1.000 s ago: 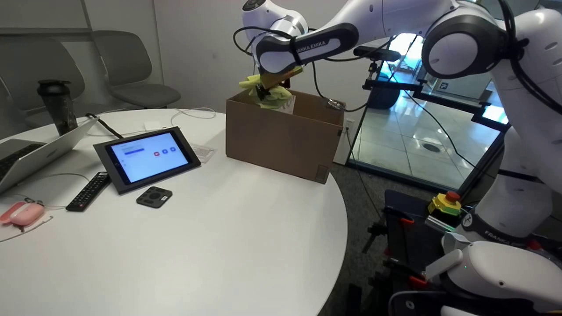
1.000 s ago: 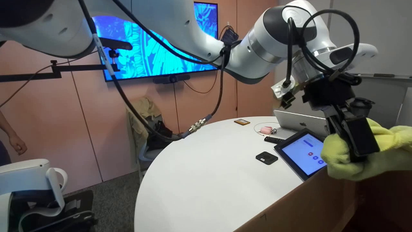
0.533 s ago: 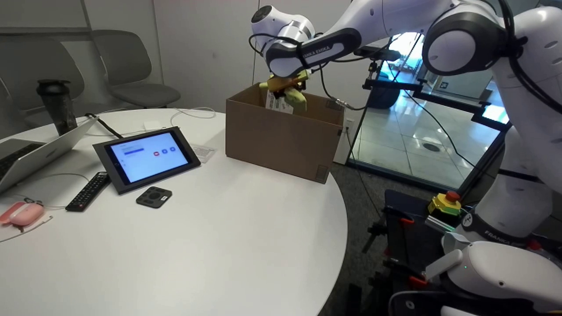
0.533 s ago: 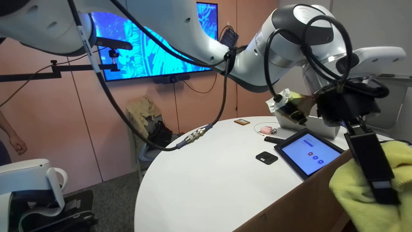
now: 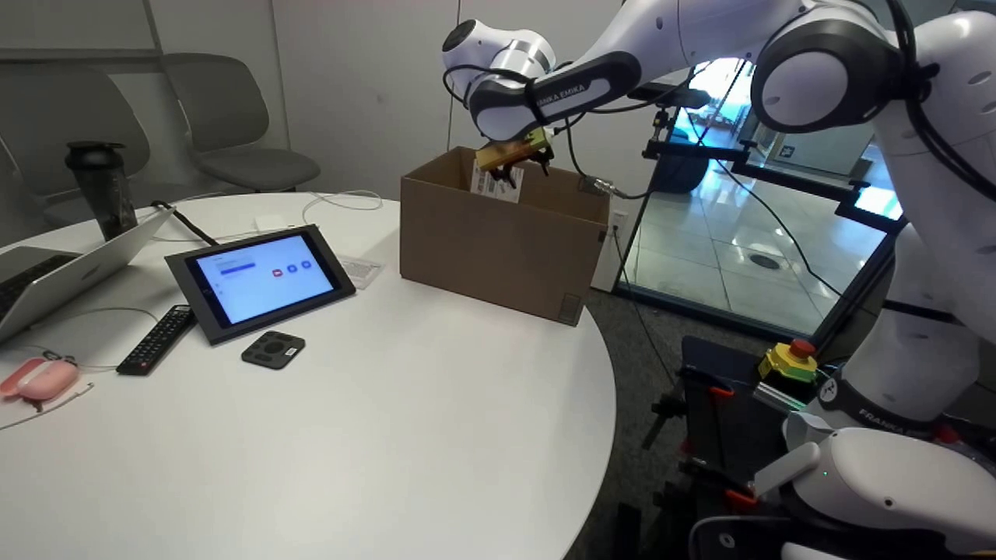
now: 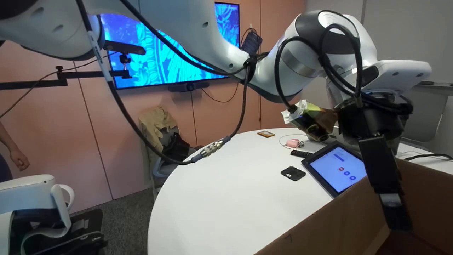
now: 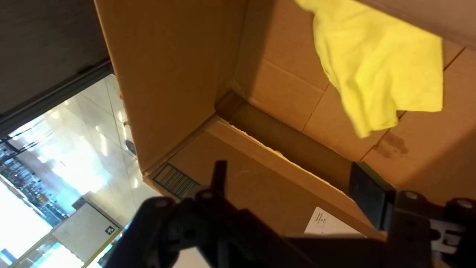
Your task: Put the marker on the cloth and wrap it, then put it in the box
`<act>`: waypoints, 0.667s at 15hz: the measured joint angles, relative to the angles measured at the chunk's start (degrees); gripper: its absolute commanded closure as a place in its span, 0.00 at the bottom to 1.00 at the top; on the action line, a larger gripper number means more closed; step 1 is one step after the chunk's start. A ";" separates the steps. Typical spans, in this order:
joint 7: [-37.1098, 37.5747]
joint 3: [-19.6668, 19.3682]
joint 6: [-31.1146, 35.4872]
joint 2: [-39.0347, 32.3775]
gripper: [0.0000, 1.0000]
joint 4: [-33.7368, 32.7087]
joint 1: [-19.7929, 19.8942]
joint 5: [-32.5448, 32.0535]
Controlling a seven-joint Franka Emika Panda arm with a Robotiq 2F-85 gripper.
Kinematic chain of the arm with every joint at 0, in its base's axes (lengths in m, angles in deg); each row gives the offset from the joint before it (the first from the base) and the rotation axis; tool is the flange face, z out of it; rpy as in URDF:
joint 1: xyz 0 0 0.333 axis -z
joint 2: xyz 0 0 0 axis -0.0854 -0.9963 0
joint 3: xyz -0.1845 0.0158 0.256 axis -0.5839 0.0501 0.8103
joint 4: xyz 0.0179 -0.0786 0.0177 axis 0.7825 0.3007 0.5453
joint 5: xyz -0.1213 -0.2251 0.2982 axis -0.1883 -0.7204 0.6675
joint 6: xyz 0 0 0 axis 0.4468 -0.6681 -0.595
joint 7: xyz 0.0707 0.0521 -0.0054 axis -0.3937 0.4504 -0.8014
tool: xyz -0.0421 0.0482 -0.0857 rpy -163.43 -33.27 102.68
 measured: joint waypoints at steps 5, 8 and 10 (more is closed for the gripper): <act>-5.05 4.39 0.13 3.92 0.00 2.85 0.00 0.02; -10.63 8.13 0.06 9.61 0.00 6.51 -0.23 0.55; -14.67 10.38 -0.27 14.43 0.00 9.59 -0.41 1.35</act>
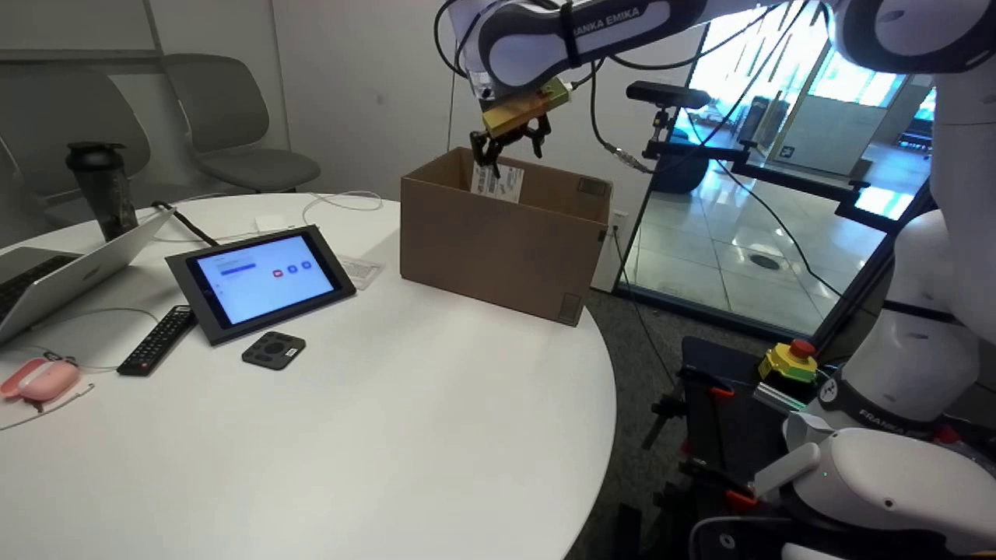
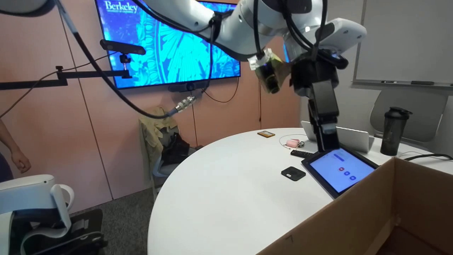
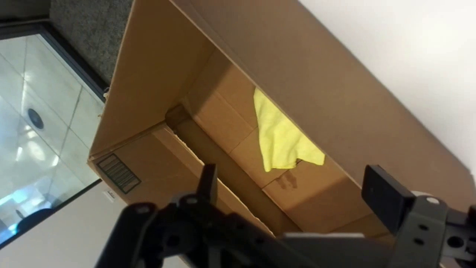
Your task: Put the marker on the cloth and wrap it, then put it in the box
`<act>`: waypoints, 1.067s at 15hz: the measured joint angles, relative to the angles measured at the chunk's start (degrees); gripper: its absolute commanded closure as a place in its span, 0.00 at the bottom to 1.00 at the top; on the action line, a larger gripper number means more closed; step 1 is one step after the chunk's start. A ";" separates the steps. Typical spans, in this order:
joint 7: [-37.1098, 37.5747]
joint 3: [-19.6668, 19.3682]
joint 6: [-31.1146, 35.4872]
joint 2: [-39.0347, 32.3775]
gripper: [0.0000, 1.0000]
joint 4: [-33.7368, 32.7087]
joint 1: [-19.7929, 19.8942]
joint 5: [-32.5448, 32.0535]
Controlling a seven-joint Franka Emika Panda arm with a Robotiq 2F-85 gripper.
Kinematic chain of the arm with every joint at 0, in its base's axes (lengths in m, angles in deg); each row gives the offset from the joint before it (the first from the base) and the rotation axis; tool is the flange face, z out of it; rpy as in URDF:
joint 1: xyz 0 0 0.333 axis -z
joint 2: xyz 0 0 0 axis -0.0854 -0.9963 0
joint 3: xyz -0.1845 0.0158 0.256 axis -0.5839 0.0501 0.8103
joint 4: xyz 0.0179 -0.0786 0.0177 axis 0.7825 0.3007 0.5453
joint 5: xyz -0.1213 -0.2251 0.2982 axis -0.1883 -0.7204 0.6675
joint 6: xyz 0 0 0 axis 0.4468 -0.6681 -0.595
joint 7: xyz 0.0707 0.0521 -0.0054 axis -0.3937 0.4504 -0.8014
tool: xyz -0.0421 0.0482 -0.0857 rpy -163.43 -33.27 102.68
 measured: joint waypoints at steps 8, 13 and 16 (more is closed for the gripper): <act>-18.17 6.93 -9.31 22.44 0.00 13.06 -0.05 8.64; -30.37 8.77 -17.55 32.48 0.00 17.65 0.08 15.89; -37.81 9.01 -22.22 35.96 0.00 19.08 0.11 19.63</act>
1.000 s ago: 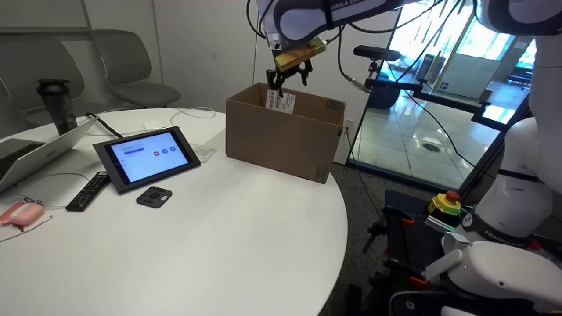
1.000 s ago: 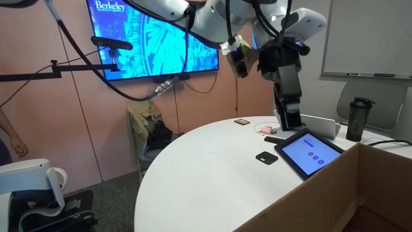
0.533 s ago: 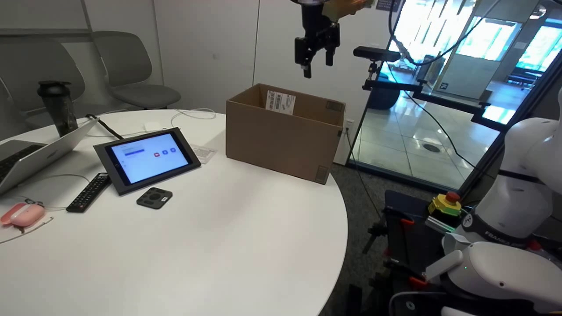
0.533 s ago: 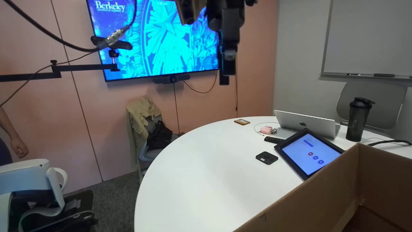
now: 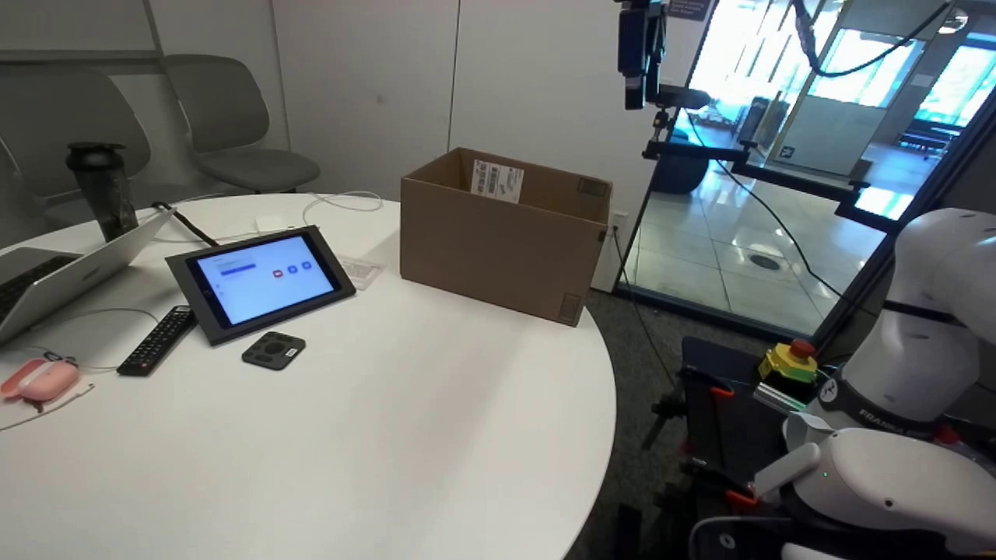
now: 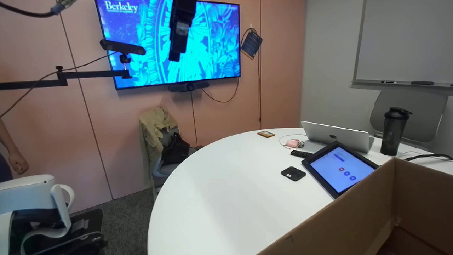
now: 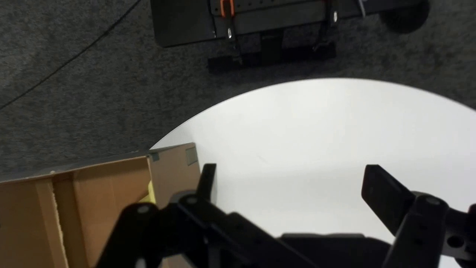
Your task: Put the marker on the cloth and wrap it, then put it in the box
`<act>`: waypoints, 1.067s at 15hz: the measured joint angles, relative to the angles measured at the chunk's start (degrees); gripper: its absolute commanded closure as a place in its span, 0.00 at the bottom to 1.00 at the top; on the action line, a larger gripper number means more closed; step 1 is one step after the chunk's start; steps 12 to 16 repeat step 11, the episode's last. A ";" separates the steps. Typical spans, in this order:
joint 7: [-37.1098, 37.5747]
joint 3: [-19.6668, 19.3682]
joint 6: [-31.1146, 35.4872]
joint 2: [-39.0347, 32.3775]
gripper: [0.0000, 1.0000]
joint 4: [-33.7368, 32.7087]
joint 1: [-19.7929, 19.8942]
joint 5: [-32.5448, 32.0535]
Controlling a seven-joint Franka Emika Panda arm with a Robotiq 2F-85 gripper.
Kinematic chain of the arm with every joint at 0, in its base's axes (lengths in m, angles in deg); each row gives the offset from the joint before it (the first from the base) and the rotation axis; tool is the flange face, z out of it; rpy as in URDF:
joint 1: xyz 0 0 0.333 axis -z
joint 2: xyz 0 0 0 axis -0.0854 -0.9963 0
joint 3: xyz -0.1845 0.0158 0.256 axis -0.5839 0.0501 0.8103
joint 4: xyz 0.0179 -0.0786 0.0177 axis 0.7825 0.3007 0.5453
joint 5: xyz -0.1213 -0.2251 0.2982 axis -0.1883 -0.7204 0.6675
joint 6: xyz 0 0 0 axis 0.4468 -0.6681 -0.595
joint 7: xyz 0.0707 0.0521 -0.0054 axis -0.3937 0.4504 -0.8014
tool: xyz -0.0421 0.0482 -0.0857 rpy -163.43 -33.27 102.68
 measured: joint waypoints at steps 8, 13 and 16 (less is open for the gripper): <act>-11.04 0.00 -5.56 1.93 0.00 1.07 0.65 2.56; -11.04 0.06 -5.55 1.69 0.00 1.11 0.66 2.56; -11.04 0.06 -5.55 1.69 0.00 1.11 0.66 2.56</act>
